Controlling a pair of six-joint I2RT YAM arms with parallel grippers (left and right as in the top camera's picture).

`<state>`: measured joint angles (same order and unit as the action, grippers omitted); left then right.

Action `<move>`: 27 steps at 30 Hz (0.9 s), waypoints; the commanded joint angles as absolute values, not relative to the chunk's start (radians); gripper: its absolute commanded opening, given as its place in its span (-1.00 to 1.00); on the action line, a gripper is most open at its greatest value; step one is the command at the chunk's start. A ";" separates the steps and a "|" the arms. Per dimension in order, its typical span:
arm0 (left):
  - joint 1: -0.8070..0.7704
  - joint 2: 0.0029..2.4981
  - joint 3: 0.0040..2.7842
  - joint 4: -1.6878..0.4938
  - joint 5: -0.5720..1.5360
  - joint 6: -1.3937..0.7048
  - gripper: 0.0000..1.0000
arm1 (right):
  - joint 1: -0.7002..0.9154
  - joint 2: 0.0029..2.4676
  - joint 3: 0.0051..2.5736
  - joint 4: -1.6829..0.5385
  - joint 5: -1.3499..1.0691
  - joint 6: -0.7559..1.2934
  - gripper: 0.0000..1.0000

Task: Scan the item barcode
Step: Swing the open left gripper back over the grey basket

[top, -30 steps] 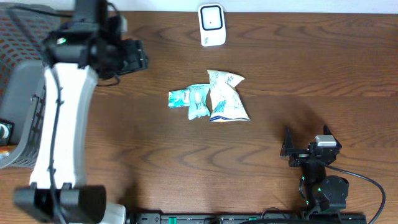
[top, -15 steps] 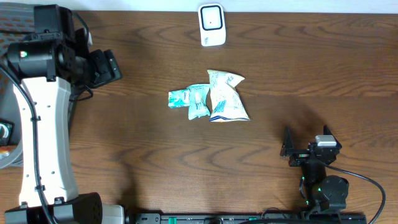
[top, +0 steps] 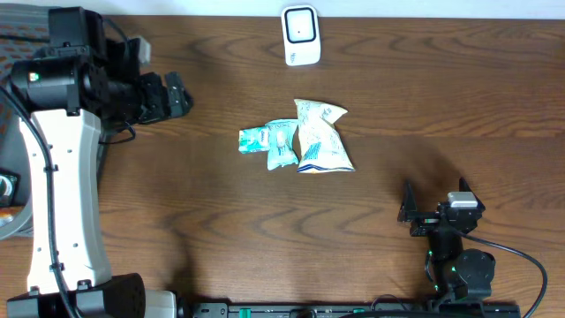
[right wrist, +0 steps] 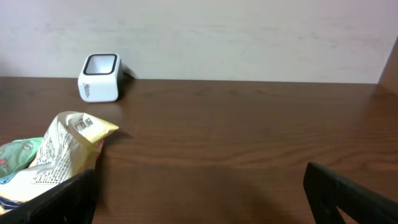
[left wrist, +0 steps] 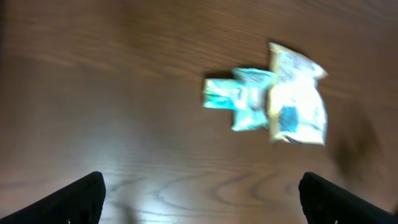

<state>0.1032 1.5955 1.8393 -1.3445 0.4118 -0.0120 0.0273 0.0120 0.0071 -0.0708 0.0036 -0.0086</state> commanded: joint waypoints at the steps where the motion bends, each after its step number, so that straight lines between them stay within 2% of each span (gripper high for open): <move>1: 0.105 1.588 1.848 -1.353 0.543 0.106 0.96 | 0.031 0.007 0.006 -0.075 0.008 -0.016 0.98; 7: 0.105 1.588 1.848 -1.349 0.545 0.109 0.96 | 0.031 0.007 0.006 -0.075 0.008 -0.016 0.98; 12: 0.105 1.570 1.852 -1.328 0.652 0.168 0.96 | 0.031 0.007 0.006 -0.075 0.008 -0.016 0.99; 19: 0.107 1.479 1.877 -1.166 0.633 0.133 0.96 | 0.031 0.007 0.006 -0.075 0.008 -0.016 0.99; 23: 0.109 1.412 1.877 -1.005 0.448 0.012 0.95 | 0.031 0.007 0.006 -0.075 0.008 -0.016 0.99; 27: 0.109 1.364 1.877 -0.898 0.027 -0.147 0.96 | 0.031 0.007 0.006 -0.075 0.008 -0.016 0.98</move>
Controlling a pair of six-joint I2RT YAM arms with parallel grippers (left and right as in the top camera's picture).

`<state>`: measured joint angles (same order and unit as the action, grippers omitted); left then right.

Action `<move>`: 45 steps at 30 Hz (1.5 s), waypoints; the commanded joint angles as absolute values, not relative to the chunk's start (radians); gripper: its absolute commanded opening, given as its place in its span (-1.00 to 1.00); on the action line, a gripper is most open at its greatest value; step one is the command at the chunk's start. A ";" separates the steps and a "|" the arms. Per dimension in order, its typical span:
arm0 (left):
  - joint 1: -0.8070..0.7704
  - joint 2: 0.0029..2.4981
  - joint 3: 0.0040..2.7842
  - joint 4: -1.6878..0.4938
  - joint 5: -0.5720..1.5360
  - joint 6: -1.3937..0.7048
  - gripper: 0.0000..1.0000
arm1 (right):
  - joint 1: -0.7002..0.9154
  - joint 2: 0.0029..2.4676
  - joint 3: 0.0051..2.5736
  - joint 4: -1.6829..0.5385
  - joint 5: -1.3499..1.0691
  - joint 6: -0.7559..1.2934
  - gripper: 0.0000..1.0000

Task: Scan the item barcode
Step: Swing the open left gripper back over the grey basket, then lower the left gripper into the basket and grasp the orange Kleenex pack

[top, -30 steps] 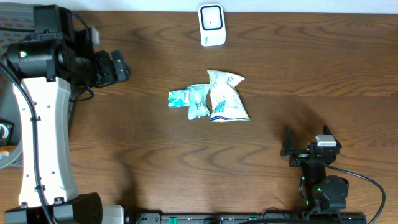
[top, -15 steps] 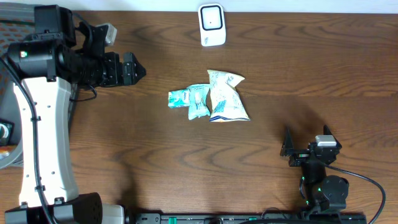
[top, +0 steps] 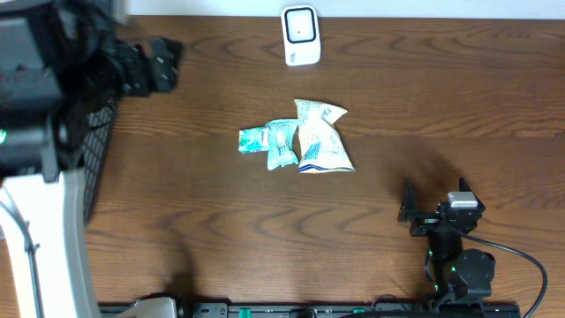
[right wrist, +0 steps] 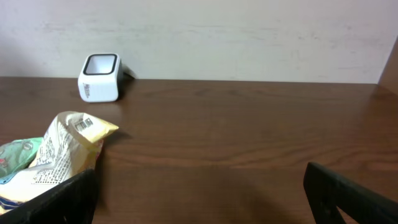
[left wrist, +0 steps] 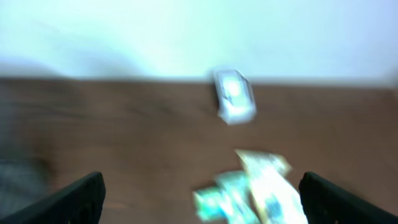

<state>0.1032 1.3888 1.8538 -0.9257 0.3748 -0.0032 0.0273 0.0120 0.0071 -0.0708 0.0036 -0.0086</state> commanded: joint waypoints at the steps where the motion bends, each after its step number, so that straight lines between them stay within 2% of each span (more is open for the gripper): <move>1: 0.109 1.361 1.877 -0.885 -0.059 -0.168 0.95 | 0.031 0.007 0.006 -0.075 0.008 -0.016 0.98; 6: 0.109 1.373 1.876 -0.853 -0.541 -0.201 0.96 | 0.031 0.007 0.006 -0.075 0.008 -0.016 0.98; 10: 0.136 1.405 1.876 -0.850 -0.692 -0.201 0.95 | 0.031 0.007 0.006 -0.075 0.008 -0.016 0.98; 18: 0.298 1.518 1.876 -0.882 -0.679 -0.318 0.96 | 0.031 0.007 0.006 -0.075 0.008 -0.016 0.99; 29: 0.598 1.672 1.864 -1.036 -0.336 -0.373 0.96 | 0.031 0.007 0.006 -0.075 0.008 -0.016 0.98; 37: 0.659 1.761 1.770 -1.050 -0.342 -0.387 0.97 | 0.031 0.007 0.006 -0.075 0.008 -0.016 0.98; 45: 0.701 1.816 1.645 -1.053 -0.454 -0.472 0.96 | 0.031 0.007 0.006 -0.075 0.008 -0.016 0.98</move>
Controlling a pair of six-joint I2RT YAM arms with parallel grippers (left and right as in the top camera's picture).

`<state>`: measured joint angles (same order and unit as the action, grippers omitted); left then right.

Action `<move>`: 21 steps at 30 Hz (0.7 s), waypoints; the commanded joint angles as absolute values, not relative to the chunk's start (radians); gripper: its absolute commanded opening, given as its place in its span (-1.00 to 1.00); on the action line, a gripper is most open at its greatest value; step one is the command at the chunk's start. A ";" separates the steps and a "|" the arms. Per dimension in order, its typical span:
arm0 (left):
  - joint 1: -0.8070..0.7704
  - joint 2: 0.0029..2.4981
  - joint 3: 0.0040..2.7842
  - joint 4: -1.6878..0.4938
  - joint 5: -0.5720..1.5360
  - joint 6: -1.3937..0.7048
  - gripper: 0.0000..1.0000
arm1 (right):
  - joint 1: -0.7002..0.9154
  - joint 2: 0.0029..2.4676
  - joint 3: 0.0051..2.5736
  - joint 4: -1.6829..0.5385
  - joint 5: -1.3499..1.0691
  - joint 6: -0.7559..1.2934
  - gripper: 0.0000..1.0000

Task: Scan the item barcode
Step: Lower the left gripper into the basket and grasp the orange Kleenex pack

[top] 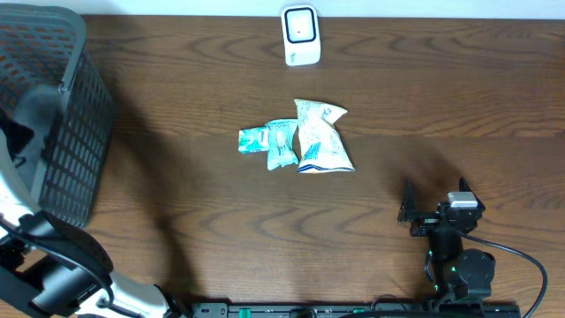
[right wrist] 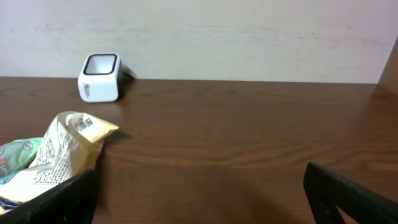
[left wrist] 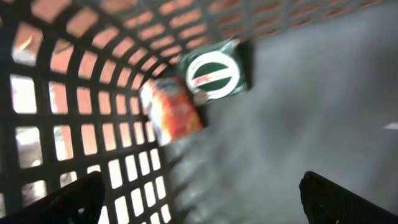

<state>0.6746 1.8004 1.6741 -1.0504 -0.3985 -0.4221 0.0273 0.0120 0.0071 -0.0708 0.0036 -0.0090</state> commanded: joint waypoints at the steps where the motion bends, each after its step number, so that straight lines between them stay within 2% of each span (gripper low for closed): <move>1: 0.710 1.819 1.636 -1.050 -0.453 -0.484 0.96 | 0.031 0.007 0.006 -0.075 0.008 -0.016 0.99; 9: 0.768 1.832 1.623 -1.028 -0.414 -0.494 0.96 | 0.031 0.007 0.006 -0.075 0.008 -0.016 0.99; 21: 0.771 1.861 1.622 -1.008 -0.400 -0.480 0.96 | 0.031 0.007 0.006 -0.075 0.008 -0.016 0.99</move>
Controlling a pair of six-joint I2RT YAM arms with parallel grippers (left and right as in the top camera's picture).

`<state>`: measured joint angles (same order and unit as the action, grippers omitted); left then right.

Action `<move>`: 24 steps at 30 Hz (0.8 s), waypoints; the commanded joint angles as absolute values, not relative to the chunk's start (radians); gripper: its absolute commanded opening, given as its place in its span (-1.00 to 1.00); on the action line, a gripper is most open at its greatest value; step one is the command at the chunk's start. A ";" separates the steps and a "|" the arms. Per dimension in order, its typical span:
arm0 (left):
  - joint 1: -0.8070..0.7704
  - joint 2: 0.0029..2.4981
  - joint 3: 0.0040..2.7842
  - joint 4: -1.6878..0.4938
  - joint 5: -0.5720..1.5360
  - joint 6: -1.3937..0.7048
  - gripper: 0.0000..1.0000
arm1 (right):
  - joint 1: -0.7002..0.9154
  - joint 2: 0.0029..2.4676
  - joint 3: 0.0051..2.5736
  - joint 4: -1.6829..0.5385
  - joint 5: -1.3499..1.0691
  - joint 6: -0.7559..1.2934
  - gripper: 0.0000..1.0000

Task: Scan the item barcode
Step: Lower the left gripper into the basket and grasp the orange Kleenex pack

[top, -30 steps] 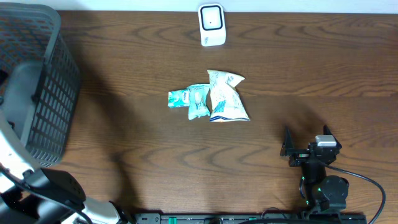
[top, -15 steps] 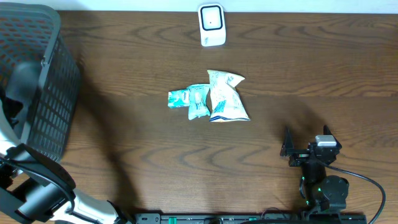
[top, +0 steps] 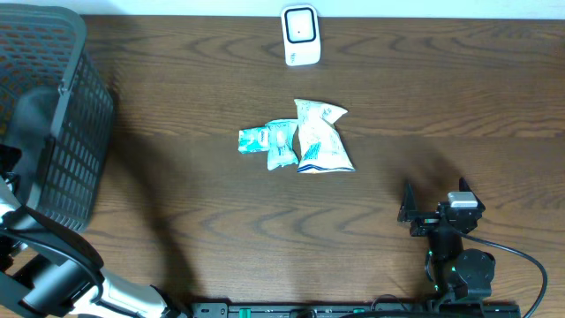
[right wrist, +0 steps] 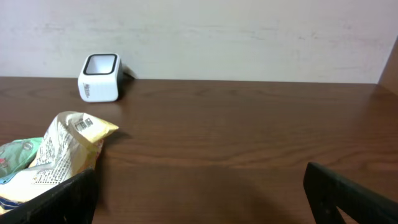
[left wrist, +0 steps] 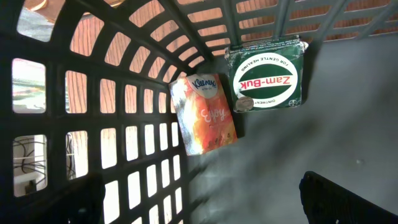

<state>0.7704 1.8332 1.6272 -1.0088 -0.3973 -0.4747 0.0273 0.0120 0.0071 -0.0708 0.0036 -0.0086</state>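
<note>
My left gripper [left wrist: 202, 208] is open inside the black mesh basket [top: 62, 97], looking down at its grey floor. A green Zam-Buk box [left wrist: 266, 78] lies there flat against the basket wall. An orange tissue packet [left wrist: 204, 121] lies touching its left side. Both are ahead of the fingers, with nothing between them. The white scanner [top: 300, 35] stands at the table's back edge. My right gripper [top: 434, 208] rests open at the front right, facing the scanner [right wrist: 99, 77].
A pale snack bag [top: 322, 137] and teal packets [top: 269, 141] lie together mid-table; the snack bag [right wrist: 62, 149] shows a barcode near its top. The basket's mesh wall [left wrist: 93, 93] curves round the left of my left gripper.
My left gripper has shifted slightly inside the basket; the green box and orange packet now show sharp and a little further right. The right arm has not moved.
My left gripper hung open over the table left of the packets. Then it was raised at the back left, facing the scanner. Then it was inside the basket, and now it hovers over the box and tissue packet there. The right arm stayed still.
</note>
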 commanded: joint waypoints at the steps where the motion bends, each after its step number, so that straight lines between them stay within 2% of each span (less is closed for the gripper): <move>1: 0.771 1.870 1.622 -1.008 -0.400 -0.476 0.96 | 0.031 0.007 0.006 -0.075 0.008 -0.016 0.99; 24: 0.771 1.957 1.622 -0.970 -0.401 -0.431 0.96 | 0.031 0.007 0.006 -0.075 0.008 -0.016 0.98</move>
